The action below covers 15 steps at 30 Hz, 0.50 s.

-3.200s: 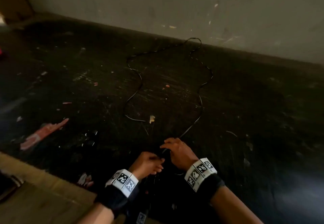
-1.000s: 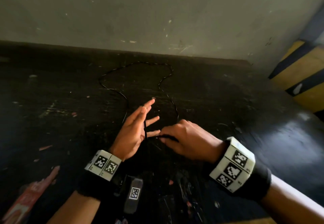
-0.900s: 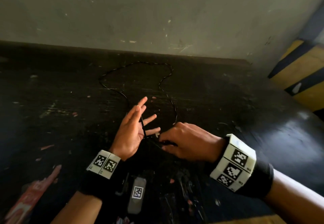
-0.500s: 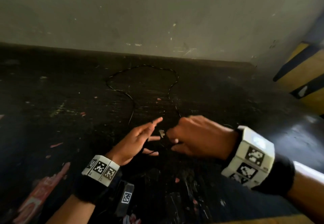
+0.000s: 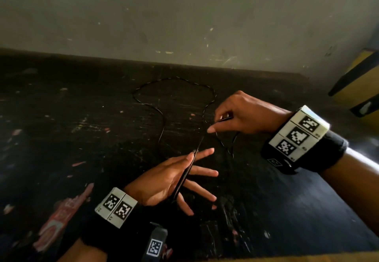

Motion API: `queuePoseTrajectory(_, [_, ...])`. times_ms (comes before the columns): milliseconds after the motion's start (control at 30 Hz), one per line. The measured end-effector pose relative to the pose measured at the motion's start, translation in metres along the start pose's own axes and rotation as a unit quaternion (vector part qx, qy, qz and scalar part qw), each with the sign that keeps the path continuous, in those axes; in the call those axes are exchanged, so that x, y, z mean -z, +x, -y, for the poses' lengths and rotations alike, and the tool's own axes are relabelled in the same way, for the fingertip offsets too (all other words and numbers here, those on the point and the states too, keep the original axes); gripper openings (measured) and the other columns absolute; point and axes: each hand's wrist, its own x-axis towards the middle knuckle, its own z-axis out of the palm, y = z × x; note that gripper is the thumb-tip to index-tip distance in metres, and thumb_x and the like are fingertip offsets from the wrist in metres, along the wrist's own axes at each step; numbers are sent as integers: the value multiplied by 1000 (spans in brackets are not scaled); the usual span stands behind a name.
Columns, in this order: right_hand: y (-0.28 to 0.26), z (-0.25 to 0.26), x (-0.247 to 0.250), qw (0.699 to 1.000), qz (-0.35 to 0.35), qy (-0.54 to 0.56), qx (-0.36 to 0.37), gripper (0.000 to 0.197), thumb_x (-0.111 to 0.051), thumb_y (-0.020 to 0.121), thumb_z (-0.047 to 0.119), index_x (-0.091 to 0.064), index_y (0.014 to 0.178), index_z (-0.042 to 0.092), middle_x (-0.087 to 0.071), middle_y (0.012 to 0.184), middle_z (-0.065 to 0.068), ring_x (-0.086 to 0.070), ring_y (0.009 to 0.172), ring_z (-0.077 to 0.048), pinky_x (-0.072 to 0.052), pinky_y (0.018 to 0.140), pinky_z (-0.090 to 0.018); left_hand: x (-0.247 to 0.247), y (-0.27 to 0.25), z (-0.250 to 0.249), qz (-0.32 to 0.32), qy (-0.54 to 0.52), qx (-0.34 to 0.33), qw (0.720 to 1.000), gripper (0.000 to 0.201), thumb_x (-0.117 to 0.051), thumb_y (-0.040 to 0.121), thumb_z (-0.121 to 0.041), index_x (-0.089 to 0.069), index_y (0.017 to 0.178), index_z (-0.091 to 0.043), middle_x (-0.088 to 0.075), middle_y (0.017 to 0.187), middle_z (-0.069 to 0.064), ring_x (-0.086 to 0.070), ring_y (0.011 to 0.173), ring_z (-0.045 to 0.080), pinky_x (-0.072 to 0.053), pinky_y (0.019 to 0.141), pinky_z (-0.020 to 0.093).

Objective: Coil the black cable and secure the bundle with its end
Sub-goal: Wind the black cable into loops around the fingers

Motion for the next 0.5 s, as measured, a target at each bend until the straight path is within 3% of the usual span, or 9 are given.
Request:
queuePoseTrajectory(133, [3, -6, -25, 998, -7, 58, -4, 43, -50, 82, 54, -66, 70, 16, -62, 61, 1, -58, 53, -11, -47, 49, -21, 3, -7, -6, 65, -53, -19, 996, 44, -24, 94, -48, -42, 135, -48, -57, 135, 14, -67, 103, 37, -59, 47, 33])
queuePoseTrajectory(200, [3, -6, -48, 993, -30, 110, -35, 33, -53, 88, 42, -64, 67, 19, -57, 53, 6, -58, 47, -9, -46, 45, -19, 4, -8, -13, 92, -82, -38, 992, 45, -24, 94, -48, -42, 135, -49, -57, 133, 19, -69, 97, 34, -59, 47, 33])
queuePoseTrajectory(267, [0, -2, -72, 976, -69, 190, -88, 34, -54, 92, 30, -67, 67, 12, -58, 48, 6, -58, 41, -11, -46, 41, -22, 5, -5, -24, 96, -107, -74, 987, 48, -23, 92, -49, -37, 137, -50, -56, 135, 19, -70, 95, 33, -59, 47, 33])
queuePoseTrajectory(367, [-2, 11, -100, 951, -116, 268, -104, 26, -52, 95, 20, -65, 76, 8, -60, 51, 2, -59, 41, -23, -46, 39, -25, 9, 5, -41, 60, -141, -130, 980, 49, -24, 91, -51, -30, 140, -52, -51, 141, 16, -69, 96, 34, -61, 50, 36])
queuePoseTrajectory(500, [-2, 31, -121, 944, -49, 289, -154, 15, -49, 96, 21, -59, 97, 9, -65, 64, -9, -66, 52, -30, -56, 52, -36, 20, 20, -59, -26, -147, -189, 971, 47, -26, 92, -54, -29, 139, -54, -45, 146, 13, -67, 102, 37, -62, 56, 37])
